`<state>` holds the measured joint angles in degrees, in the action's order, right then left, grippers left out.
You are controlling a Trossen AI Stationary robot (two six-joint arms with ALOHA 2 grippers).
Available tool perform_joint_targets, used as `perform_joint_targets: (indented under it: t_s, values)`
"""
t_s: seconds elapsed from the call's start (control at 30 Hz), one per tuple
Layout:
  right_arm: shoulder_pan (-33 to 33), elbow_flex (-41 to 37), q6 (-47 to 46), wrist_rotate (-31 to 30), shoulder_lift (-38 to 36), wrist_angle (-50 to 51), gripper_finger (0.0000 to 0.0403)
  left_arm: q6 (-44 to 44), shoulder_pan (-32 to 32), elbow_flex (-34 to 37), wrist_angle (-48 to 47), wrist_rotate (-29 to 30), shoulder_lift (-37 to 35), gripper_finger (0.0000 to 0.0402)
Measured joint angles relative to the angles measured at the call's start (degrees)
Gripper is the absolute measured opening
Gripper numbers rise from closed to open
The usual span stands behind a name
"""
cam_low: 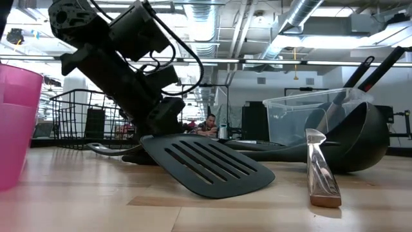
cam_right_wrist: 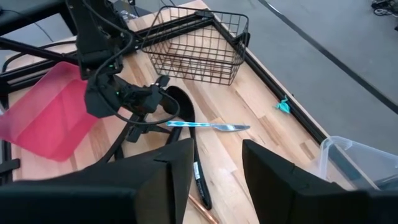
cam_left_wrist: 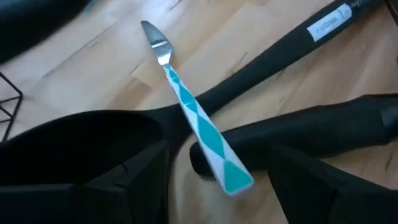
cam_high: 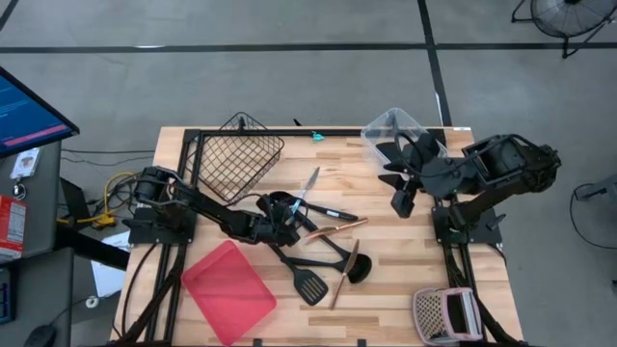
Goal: Pick & Place Kitchen Items
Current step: Put the green knife into the red bin
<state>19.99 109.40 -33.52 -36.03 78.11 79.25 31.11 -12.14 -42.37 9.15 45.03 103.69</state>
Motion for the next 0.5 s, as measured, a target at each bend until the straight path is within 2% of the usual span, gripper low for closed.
perform_joint_targets:
  t_s: [0.23, 0.5]
  values:
    - [1.81, 0.0, -0.2, -0.02, 0.0, -0.03, 0.0132, -0.17, -0.02, 0.0, -0.04, -0.46, 0.14, 0.0205]
    - [3.34, 0.0, -0.2, -0.07, 0.0, -0.03, 0.0132, -0.11, 0.66, 0.0, -0.27, -1.84, 0.19, 0.0098]
